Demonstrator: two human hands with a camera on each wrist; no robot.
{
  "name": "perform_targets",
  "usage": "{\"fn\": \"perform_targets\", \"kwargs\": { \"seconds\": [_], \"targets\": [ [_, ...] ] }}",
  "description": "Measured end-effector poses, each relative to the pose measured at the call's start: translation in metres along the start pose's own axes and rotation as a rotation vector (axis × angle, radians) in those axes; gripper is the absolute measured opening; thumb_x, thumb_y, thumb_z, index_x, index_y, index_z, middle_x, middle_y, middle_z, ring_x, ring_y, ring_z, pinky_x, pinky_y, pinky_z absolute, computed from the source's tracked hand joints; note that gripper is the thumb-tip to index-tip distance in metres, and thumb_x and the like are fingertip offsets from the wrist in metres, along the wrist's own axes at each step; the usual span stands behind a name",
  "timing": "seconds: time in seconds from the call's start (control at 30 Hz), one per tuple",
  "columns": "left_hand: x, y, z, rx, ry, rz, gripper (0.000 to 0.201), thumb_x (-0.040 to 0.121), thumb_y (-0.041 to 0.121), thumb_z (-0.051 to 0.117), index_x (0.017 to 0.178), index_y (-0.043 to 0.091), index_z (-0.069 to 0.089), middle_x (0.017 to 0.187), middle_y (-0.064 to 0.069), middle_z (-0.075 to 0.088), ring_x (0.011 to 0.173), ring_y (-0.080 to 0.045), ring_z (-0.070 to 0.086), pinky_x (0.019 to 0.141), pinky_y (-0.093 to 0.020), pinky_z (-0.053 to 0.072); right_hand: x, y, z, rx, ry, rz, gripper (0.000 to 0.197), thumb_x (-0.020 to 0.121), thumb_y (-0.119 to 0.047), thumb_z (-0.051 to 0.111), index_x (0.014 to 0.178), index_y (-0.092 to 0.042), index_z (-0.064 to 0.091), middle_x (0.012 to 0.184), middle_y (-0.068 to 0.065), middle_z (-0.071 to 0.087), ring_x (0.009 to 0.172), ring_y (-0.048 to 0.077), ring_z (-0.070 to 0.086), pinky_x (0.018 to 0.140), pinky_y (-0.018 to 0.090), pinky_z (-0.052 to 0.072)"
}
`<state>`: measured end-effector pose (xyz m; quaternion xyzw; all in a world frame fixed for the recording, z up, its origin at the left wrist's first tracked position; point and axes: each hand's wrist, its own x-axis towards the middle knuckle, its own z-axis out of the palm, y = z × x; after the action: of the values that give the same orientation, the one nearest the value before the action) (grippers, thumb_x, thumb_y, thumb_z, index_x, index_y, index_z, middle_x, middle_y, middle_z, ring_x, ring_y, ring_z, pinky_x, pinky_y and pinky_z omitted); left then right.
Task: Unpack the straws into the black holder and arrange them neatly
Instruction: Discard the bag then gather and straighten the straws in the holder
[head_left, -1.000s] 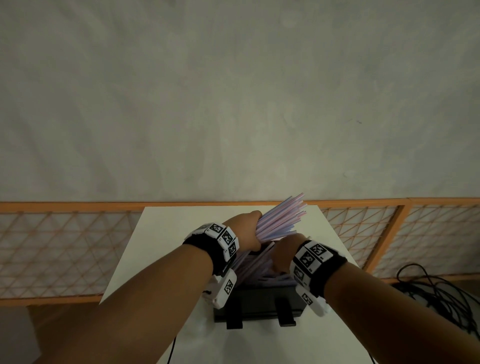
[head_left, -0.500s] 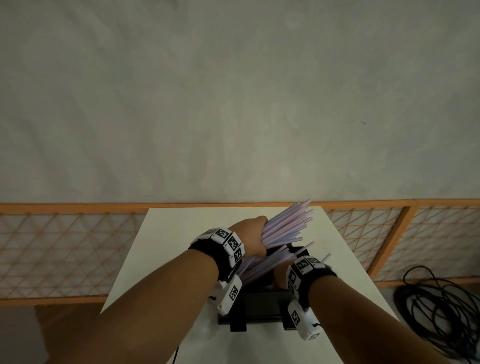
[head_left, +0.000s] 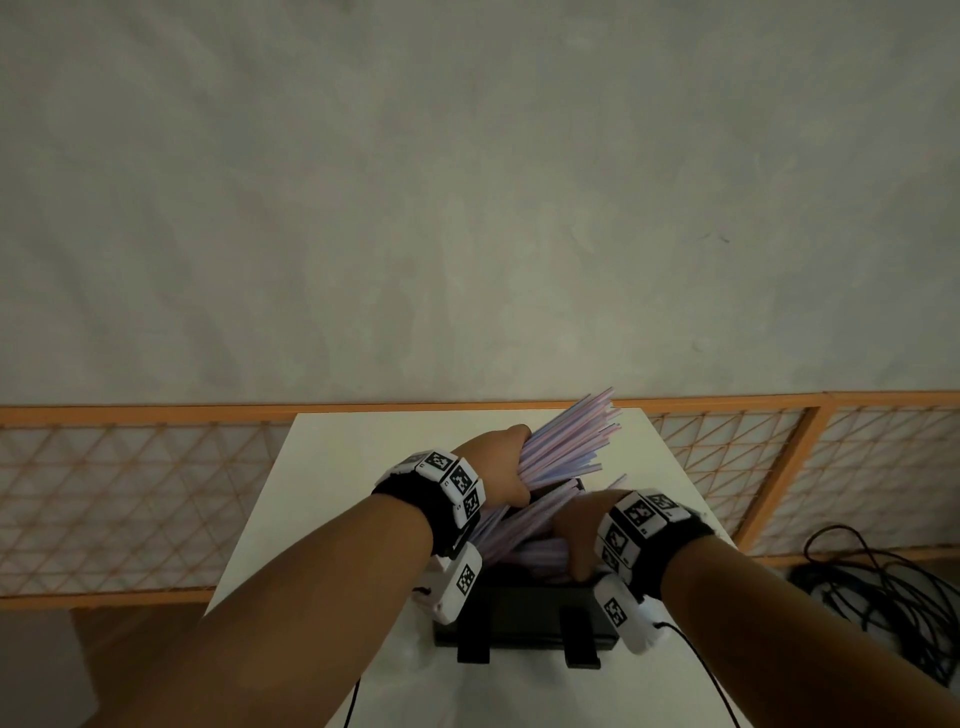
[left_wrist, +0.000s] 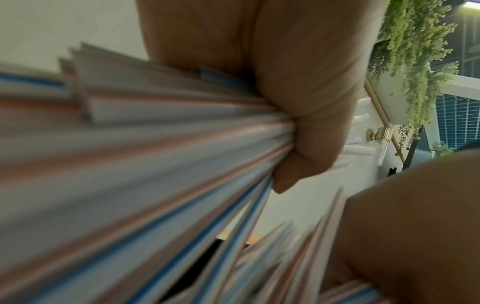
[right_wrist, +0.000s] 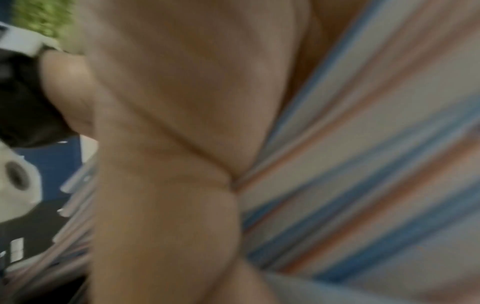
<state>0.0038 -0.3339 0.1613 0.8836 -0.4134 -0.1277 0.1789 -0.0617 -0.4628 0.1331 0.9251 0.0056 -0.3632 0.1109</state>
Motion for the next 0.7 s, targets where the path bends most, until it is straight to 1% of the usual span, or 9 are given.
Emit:
{"fn": "perform_targets", "kwargs": {
  "seconds": [0.03, 0.07, 0.1, 0.17, 0.33, 0.4, 0.47, 0.53, 0.7],
  "targets": [
    [0.0, 0.0, 0.0, -0.003, 0.005, 0.004, 0.047, 0.071, 0.018, 0.071, 0.11, 0.008, 0.045, 0.093, -0.006, 0.052, 0.08, -0.028, 0.056, 0.065, -0.034, 0.045, -0.004, 0.001, -0.002, 0.01, 0.025, 0.024, 0.035, 0.074, -0.03, 0.069, 0.106, -0.017, 0.062, 0.092, 0.008, 0.063, 0.086, 0.024, 0.062, 0.073, 0.032, 0.049],
    [0.0, 0.001, -0.001, -0.009, 0.01, 0.007, 0.046, 0.072, 0.018, 0.07, 0.109, 0.008, 0.045, 0.092, -0.005, 0.051, 0.078, -0.026, 0.054, 0.065, -0.032, 0.043, -0.009, 0.0, -0.005, 0.024, 0.05, 0.054, 0.026, 0.075, -0.026, 0.069, 0.098, -0.015, 0.065, 0.086, 0.007, 0.062, 0.081, 0.023, 0.062, 0.075, 0.032, 0.051],
    [0.0, 0.001, -0.001, -0.015, 0.014, 0.007, 0.044, 0.073, 0.017, 0.07, 0.108, 0.008, 0.045, 0.091, -0.005, 0.051, 0.077, -0.026, 0.053, 0.064, -0.031, 0.04, -0.016, -0.001, -0.005, 0.041, 0.097, 0.043, 0.008, 0.077, -0.021, 0.067, 0.079, -0.016, 0.062, 0.073, 0.005, 0.057, 0.069, 0.019, 0.058, 0.076, 0.03, 0.049],
    [0.0, 0.001, -0.002, -0.02, 0.018, -0.001, 0.042, 0.072, 0.015, 0.07, 0.106, 0.008, 0.045, 0.09, -0.005, 0.051, 0.077, -0.026, 0.053, 0.064, -0.031, 0.04, -0.025, -0.005, -0.007, 0.021, 0.14, 0.021, 0.033, 0.083, -0.011, 0.058, 0.058, -0.02, 0.039, 0.061, -0.002, 0.039, 0.055, 0.013, 0.04, 0.072, 0.029, 0.043],
    [-0.002, 0.002, -0.001, -0.02, 0.028, 0.012, 0.039, 0.073, 0.015, 0.069, 0.103, 0.009, 0.044, 0.092, -0.011, 0.054, 0.075, -0.026, 0.052, 0.064, -0.029, 0.038, -0.026, -0.026, -0.008, -0.116, 0.171, -0.019, 0.032, 0.087, -0.01, 0.053, 0.058, -0.014, 0.04, 0.063, -0.001, 0.037, 0.056, 0.015, 0.038, 0.071, 0.031, 0.044],
    [-0.004, 0.002, 0.0, -0.022, 0.035, 0.017, 0.042, 0.074, 0.016, 0.069, 0.107, 0.006, 0.045, 0.098, -0.014, 0.058, 0.076, -0.025, 0.051, 0.064, -0.03, 0.038, -0.021, -0.033, -0.005, -0.128, 0.138, 0.0, 0.021, 0.089, -0.013, 0.053, 0.069, -0.01, 0.05, 0.064, -0.001, 0.042, 0.06, 0.017, 0.044, 0.074, 0.032, 0.048],
    [-0.004, 0.001, 0.001, -0.033, 0.04, 0.011, 0.043, 0.073, 0.017, 0.07, 0.107, 0.007, 0.045, 0.098, -0.013, 0.058, 0.077, -0.026, 0.052, 0.065, -0.03, 0.04, -0.016, -0.036, -0.002, -0.088, 0.145, -0.007, 0.015, 0.09, -0.019, 0.052, 0.085, -0.007, 0.058, 0.08, 0.005, 0.057, 0.076, 0.021, 0.055, 0.083, 0.034, 0.051],
    [-0.005, 0.0, 0.002, -0.034, 0.036, -0.002, 0.043, 0.073, 0.017, 0.07, 0.106, 0.008, 0.045, 0.093, -0.009, 0.055, 0.077, -0.027, 0.053, 0.065, -0.031, 0.04, -0.013, -0.033, 0.005, -0.038, 0.193, -0.052, 0.025, 0.09, -0.025, 0.053, 0.102, -0.005, 0.063, 0.101, 0.011, 0.064, 0.095, 0.028, 0.06, 0.089, 0.04, 0.051],
    [-0.003, -0.002, 0.002, -0.028, 0.026, -0.019, 0.043, 0.071, 0.017, 0.07, 0.104, 0.01, 0.043, 0.092, -0.006, 0.053, 0.079, -0.028, 0.056, 0.065, -0.034, 0.045, -0.025, -0.011, 0.016, 0.218, 0.403, -0.085, 0.037, 0.082, -0.026, 0.061, 0.116, -0.014, 0.06, 0.115, 0.007, 0.063, 0.107, 0.026, 0.059, 0.091, 0.035, 0.049]
  ]
}}
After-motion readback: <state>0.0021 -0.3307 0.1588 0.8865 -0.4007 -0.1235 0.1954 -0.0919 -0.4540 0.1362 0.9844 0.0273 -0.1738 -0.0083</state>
